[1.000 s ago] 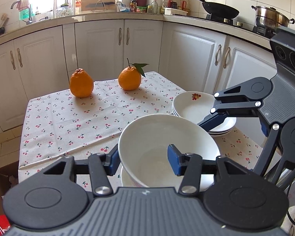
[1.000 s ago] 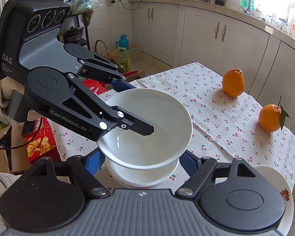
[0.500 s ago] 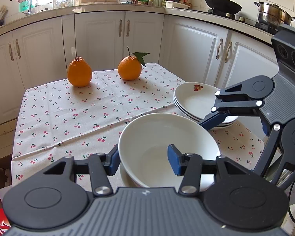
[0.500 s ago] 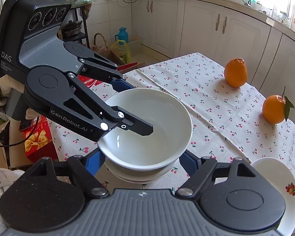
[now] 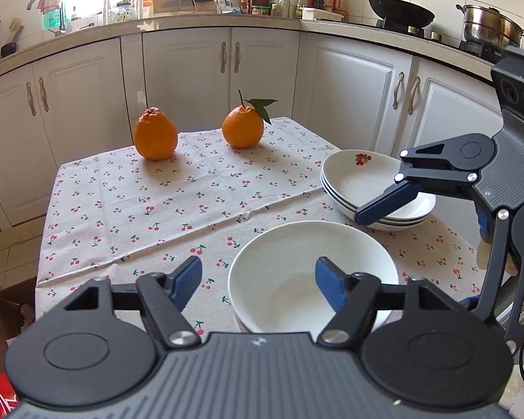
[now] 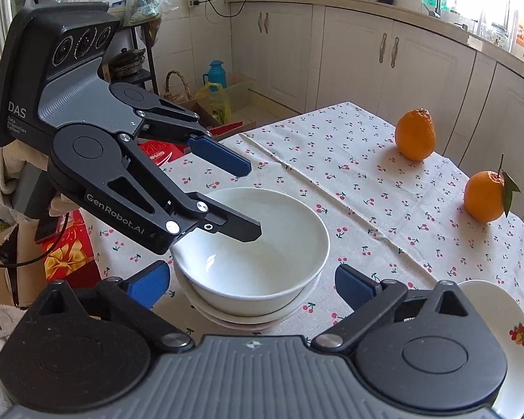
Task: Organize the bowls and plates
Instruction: 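Open the left tool and release the bowl stack, then grip the rim of the three-bowl stack with the left tool while the right tool grips it too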
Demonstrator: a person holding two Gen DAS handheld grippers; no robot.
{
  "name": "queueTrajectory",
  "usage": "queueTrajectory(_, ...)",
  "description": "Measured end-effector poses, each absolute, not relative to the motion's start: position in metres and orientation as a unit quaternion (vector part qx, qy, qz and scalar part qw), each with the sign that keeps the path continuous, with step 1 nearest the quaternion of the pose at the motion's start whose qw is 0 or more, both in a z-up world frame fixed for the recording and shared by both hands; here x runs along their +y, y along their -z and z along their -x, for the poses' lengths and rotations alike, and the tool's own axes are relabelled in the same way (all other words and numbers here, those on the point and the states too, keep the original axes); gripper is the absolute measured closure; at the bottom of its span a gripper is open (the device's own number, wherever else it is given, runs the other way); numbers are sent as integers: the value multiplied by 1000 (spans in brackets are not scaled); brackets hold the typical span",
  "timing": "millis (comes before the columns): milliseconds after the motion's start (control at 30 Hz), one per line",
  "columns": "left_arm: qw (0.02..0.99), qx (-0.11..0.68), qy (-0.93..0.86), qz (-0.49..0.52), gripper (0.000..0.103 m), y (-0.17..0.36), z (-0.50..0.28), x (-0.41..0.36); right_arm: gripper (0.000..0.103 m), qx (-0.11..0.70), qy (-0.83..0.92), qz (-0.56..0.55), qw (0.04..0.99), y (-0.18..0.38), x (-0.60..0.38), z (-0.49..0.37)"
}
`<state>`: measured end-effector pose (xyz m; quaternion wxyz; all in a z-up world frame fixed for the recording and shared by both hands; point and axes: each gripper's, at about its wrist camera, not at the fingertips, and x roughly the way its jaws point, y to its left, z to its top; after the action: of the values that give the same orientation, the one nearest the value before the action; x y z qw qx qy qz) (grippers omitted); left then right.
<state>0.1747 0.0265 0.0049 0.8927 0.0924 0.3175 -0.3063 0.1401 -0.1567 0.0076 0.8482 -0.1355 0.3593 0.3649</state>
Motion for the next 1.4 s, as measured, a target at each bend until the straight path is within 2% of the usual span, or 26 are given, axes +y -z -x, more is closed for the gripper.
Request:
queueTrajectory(33,895,312,305,-93,22,-7,-173,28,1,355,-363,138,851,-9,-157,-138)
queueTrajectory(200,901,302,296,-93,20,-14,-169,36,1,329,-376,122,858,-17,-160,-126)
queueTrajectory(267,903,300,294,-93,16,-15,-166,40,1,318,-385,121,858,-18,-158,-120)
queueTrajectory(733,914,267,289,-97,3,-7,-133,65,0,324,-377,139,856,-11,-161,-106)
queueTrajectory(833,914,253,293,-119,3,-2,-120,66,0,331,-364,157,856,-6,-166,-105)
queueTrajectory(1067,888,302,314,-146,2,32,-112,54,0,357,-336,186,852,19,-171,-113)
queueTrajectory(1400,858,326,366,-153,2,63,-128,41,0,383,-328,215,836,43,-165,-130)
